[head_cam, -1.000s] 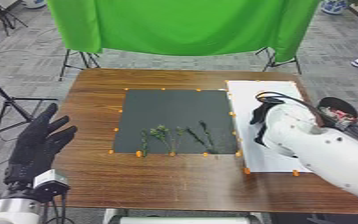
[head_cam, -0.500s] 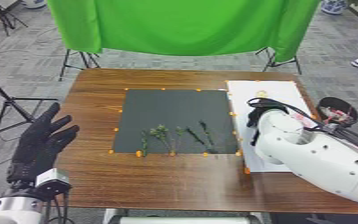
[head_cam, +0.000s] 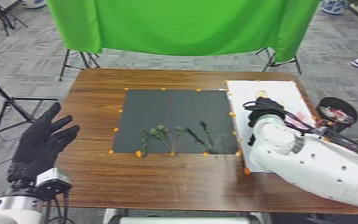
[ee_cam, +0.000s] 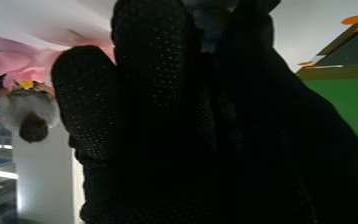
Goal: Arrange flowers
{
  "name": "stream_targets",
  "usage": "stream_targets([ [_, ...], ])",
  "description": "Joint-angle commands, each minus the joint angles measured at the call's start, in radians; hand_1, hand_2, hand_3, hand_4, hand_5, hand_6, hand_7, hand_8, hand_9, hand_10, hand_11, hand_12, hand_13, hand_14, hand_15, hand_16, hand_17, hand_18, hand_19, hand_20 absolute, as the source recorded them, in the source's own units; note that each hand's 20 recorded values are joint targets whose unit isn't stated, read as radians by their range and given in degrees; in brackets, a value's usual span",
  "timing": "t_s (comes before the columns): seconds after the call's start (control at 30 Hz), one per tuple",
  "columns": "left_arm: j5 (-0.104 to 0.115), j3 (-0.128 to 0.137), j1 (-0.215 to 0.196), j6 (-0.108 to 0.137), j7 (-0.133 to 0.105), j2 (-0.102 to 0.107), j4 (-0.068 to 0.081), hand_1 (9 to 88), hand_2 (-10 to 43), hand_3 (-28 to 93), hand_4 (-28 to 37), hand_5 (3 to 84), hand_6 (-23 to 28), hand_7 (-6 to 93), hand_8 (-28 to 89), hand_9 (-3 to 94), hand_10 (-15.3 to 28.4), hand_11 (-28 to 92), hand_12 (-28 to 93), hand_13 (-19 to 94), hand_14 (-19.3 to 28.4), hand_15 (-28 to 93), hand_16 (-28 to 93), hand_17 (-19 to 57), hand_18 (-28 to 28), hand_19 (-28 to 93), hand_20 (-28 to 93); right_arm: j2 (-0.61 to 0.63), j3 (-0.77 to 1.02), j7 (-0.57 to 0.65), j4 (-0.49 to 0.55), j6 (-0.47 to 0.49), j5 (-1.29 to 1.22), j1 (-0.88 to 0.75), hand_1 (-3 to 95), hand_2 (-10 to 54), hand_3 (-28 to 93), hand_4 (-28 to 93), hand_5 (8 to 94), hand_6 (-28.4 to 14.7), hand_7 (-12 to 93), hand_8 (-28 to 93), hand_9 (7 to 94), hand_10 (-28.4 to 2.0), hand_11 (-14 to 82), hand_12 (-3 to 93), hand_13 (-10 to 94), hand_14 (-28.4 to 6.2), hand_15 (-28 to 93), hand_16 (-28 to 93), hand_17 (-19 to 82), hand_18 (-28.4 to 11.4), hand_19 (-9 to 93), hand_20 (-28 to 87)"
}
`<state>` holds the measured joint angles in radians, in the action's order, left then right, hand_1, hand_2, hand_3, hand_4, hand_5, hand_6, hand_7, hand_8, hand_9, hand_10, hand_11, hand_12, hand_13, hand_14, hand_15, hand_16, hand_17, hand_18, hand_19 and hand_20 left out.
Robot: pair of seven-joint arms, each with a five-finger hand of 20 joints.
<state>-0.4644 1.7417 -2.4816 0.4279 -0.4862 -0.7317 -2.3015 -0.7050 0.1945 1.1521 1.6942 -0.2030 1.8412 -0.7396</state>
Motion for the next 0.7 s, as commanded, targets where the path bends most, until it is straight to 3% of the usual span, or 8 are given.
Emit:
stream_targets([
  [0.03, 0.002, 0.022, -0.03, -0.01, 0.008, -0.016, -0.007, 29.9, 7.3, 64, -20.5, 31.2, 7.2, 8.2, -8, 27.1, 18.3, 24, 11, 19, 26.9, 57, -13, -9.8, 27.3, 50, 2, 0.02, -0.038, 0.005, 0.013, -0.073, 0.057, 0.036, 58.6, -8.1, 71, -28, 80.4, -0.6, 19, 4, 91.6, -8.7, 13.8, 25.9, 87, -6.1, 43, 16, 64, -8.9, 93, -27],
  [0.17, -0.001, 0.05, -0.061, -0.013, 0.011, -0.02, -0.014, 29.8, 7.2, 64, -20.4, 31.2, 7.2, 8.2, -8, 27.1, 18.2, 24, 11, 19, 27.0, 57, -13, -9.8, 27.3, 50, 1, 0.029, -0.011, -0.01, 0.052, -0.098, 0.07, 0.045, 58.8, -8.6, 72, -28, 81.1, -1.0, 19, 5, 92.4, -8.7, 15.0, 25.9, 88, -6.1, 43, 17, 64, -9.1, 93, -26],
  [0.37, 0.053, 0.107, -0.156, 0.014, -0.062, 0.012, -0.026, 29.4, 6.8, 64, -20.6, 31.1, 7.1, 8.1, -8, 26.8, 18.1, 24, 11, 19, 27.0, 57, -13, -9.9, 27.4, 50, 1, 0.003, 0.014, -0.088, 0.134, -0.094, 0.061, 0.093, 59.1, -9.1, 72, -28, 82.2, -1.4, 18, 6, 93.1, -8.8, 15.8, 26.4, 88, -6.2, 44, 17, 64, -9.8, 93, -20],
  [0.47, 0.041, 0.148, -0.196, 0.01, -0.052, -0.022, -0.03, 29.3, 6.6, 64, -20.7, 31.0, 7.0, 8.0, -8, 26.7, 18.1, 24, 11, 19, 26.9, 57, -13, -9.9, 27.5, 50, 1, -0.04, 0.037, -0.163, 0.175, -0.067, 0.022, 0.108, 59.3, -9.2, 73, -28, 82.3, -1.6, 17, 6, 93.3, -8.9, 16.2, 25.8, 88, -6.3, 44, 17, 64, -9.9, 93, -18],
  [0.5, 0.062, 0.162, -0.223, 0.021, -0.076, -0.011, -0.034, 29.2, 6.6, 63, -20.7, 31.0, 7.0, 8.0, -8, 26.6, 18.0, 24, 11, 19, 26.9, 56, -13, -9.9, 27.6, 50, 1, -0.059, 0.035, -0.201, 0.185, -0.063, 0.005, 0.12, 59.3, -9.1, 73, -28, 82.3, -1.6, 17, 6, 93.3, -8.9, 16.3, 25.9, 88, -6.3, 44, 17, 63, -10.0, 93, -18],
  [0.53, 0.062, 0.176, -0.235, 0.024, -0.071, -0.02, -0.036, 29.1, 6.6, 63, -20.7, 31.0, 7.0, 8.0, -8, 26.5, 18.0, 24, 11, 19, 26.9, 56, -13, -9.9, 27.7, 50, 1, -0.079, 0.054, -0.24, 0.198, -0.036, -0.01, 0.111, 59.3, -9.1, 73, -28, 82.3, -1.6, 17, 6, 93.4, -8.9, 16.3, 25.9, 88, -6.2, 44, 18, 63, -10.0, 93, -17],
  [0.6, 0.077, 0.194, -0.265, 0.037, -0.1, -0.024, -0.041, 29.0, 6.5, 63, -20.7, 31.0, 7.1, 8.0, -8, 26.5, 18.0, 24, 11, 19, 26.9, 56, -13, -10.0, 28.0, 50, 1, -0.119, 0.05, -0.335, 0.213, -0.018, -0.05, 0.125, 59.0, -9.0, 73, -28, 82.1, -1.5, 17, 6, 93.1, -8.9, 16.4, 26.5, 88, -6.1, 45, 18, 62, -10.1, 93, -14],
  [0.7, 0.067, 0.21, -0.271, 0.038, -0.088, -0.046, -0.042, 28.8, 6.4, 63, -20.8, 31.0, 7.1, 7.8, -7, 26.5, 18.0, 24, 11, 19, 27.0, 56, -12, -10.1, 28.3, 50, 1, -0.2, 0.018, -0.398, 0.217, 0.014, -0.016, 0.143, 58.6, -8.9, 73, -28, 81.7, -1.0, 18, 6, 92.9, -9.0, 16.5, 26.8, 87, -5.7, 45, 18, 60, -10.8, 93, -7],
])
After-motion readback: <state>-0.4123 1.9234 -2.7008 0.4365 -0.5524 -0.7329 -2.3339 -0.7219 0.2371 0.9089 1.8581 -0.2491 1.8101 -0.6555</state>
